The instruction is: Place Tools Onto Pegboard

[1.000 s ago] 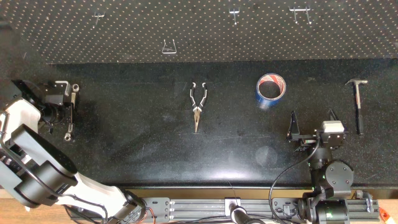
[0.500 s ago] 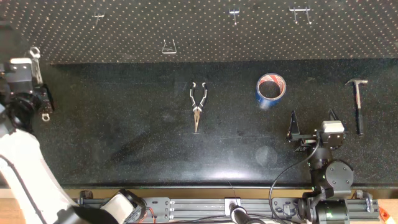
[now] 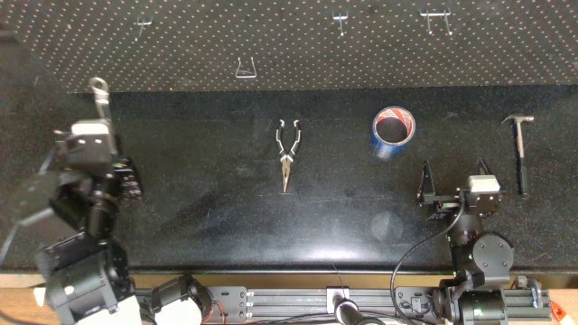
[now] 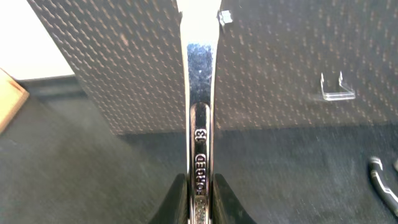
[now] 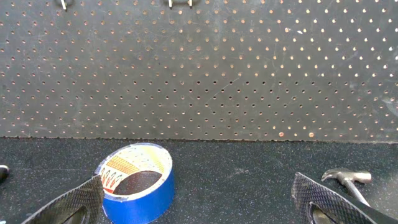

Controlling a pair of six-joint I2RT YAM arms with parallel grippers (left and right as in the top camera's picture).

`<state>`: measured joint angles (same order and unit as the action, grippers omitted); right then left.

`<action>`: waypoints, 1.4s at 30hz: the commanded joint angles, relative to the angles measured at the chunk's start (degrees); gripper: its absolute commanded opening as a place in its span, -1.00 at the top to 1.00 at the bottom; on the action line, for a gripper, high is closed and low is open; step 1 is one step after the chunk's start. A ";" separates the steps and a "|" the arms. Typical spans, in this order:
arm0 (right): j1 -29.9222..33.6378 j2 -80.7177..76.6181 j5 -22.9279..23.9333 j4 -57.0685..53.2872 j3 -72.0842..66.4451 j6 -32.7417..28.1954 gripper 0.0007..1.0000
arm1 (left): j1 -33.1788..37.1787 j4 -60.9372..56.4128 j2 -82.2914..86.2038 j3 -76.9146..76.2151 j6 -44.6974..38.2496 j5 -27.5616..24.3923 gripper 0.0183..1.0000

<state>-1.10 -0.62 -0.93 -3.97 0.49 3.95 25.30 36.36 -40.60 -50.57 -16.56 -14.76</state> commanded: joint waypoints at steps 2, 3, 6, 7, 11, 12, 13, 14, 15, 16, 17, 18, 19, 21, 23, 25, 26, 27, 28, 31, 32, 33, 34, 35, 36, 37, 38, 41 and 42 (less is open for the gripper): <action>0.22 0.46 0.46 -0.22 -0.26 -0.39 -0.96 | -5.86 -13.27 -6.01 9.31 3.26 3.21 0.98; 0.22 0.46 0.48 -0.22 -0.26 -0.39 -0.96 | -6.27 -15.06 -9.70 9.31 3.23 3.19 0.99; 0.22 0.46 0.46 -0.22 -0.26 -0.39 -0.96 | -6.29 -23.71 -18.67 9.31 3.23 3.19 0.98; 0.22 0.46 0.48 -0.22 -0.26 -0.39 -0.96 | -6.29 -26.14 -18.58 9.31 3.23 3.17 0.98; 0.22 0.46 0.46 -0.22 -0.26 -0.39 -0.96 | -6.32 -29.14 -18.60 9.14 2.75 0.72 0.98; 0.22 0.46 0.46 -0.22 -0.26 -0.39 -0.96 | -6.32 -29.86 -18.60 9.14 2.75 0.59 0.98; 0.22 0.46 0.46 -0.22 -0.26 -0.39 -0.96 | -6.32 -31.32 -18.67 9.14 2.78 0.59 0.98; 0.22 0.46 0.46 -0.22 -0.26 -0.39 -0.96 | -6.32 -32.44 -19.12 9.07 2.67 0.59 0.99; 0.22 0.46 0.46 -0.22 -0.26 -0.39 -0.96 | -6.32 -33.03 -20.28 8.96 2.62 0.59 0.99; 0.22 0.46 0.46 -0.22 -0.26 -0.39 -0.96 | -6.32 -33.24 -21.14 8.76 2.62 0.59 0.98; 0.22 0.46 0.46 -0.22 -0.26 -0.39 -0.96 | -6.32 -33.35 -22.21 8.20 2.62 0.59 0.99; 0.22 0.46 0.48 -0.22 -0.26 -0.39 -0.96 | -6.32 -33.90 -23.06 7.78 2.62 0.59 0.98; 0.22 0.46 0.46 -0.20 -0.26 -0.39 -0.96 | -6.32 -34.16 -24.28 6.86 2.62 0.52 0.98; 0.22 0.46 0.48 -0.22 -0.26 -0.39 -0.96 | -6.32 -34.67 -25.03 5.86 2.62 -1.62 0.98; 0.22 0.46 0.46 -0.22 -0.26 -0.39 -0.96 | -6.32 -34.88 -24.92 5.55 2.62 -1.81 0.98; 0.22 0.46 0.48 -0.22 -0.26 -0.39 -0.96 | -6.32 -34.95 -24.94 4.50 2.62 -2.47 0.98; 0.22 0.46 0.46 -0.22 -0.26 -0.39 -0.96 | -6.32 -35.06 -25.07 4.48 2.62 -2.47 0.98; 0.22 0.46 0.48 -0.20 -0.26 -0.39 -0.96 | -6.32 -35.15 -25.40 4.48 2.62 -2.47 0.98; 0.22 0.46 0.48 -0.22 -0.26 -0.39 -0.96 | -6.32 -35.36 -25.90 4.48 2.62 -2.47 0.98; 0.22 0.46 0.46 -0.22 -0.26 -0.39 -0.96 | -6.32 -35.93 -27.28 4.48 2.62 -2.47 0.99; 0.22 0.46 0.48 -0.22 -0.26 -0.39 -0.96 | -6.32 -36.00 -27.74 4.48 2.62 -2.47 0.99; 0.22 0.46 0.48 -0.22 -0.26 -0.39 -0.96 | -6.32 -36.00 -28.04 4.48 2.62 -2.45 0.98; 0.22 0.46 0.48 -0.22 -0.26 -0.39 -0.96 | -6.32 -36.00 -28.39 4.48 2.62 -2.47 0.99; 0.22 0.46 0.46 -0.22 -0.26 -0.39 -0.96 | -6.32 -36.17 -28.87 4.48 2.62 -2.67 0.98; 0.22 0.46 0.48 -0.22 -0.26 -0.39 -0.96 | -6.32 -36.20 -29.33 4.48 2.62 -3.32 0.99; 0.22 0.46 0.46 -0.22 -0.26 -0.39 -0.96 | -6.32 -36.20 -29.64 4.48 2.62 -3.93 0.98; 0.22 0.46 0.46 -0.22 -0.26 -0.39 -0.96 | -6.32 -36.17 -29.64 4.48 2.62 -3.96 0.98; 0.22 0.46 0.48 -0.22 -0.26 -0.39 -0.96 | -6.32 -36.22 -30.25 4.48 2.62 -3.93 0.99; 0.22 0.46 0.48 -0.22 -0.26 -0.39 -0.96 | -6.32 -36.22 -30.29 4.48 2.60 -3.93 0.99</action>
<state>-1.10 -0.47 -0.91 -3.97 0.49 3.97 19.11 0.82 -70.52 -44.10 -13.78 -17.10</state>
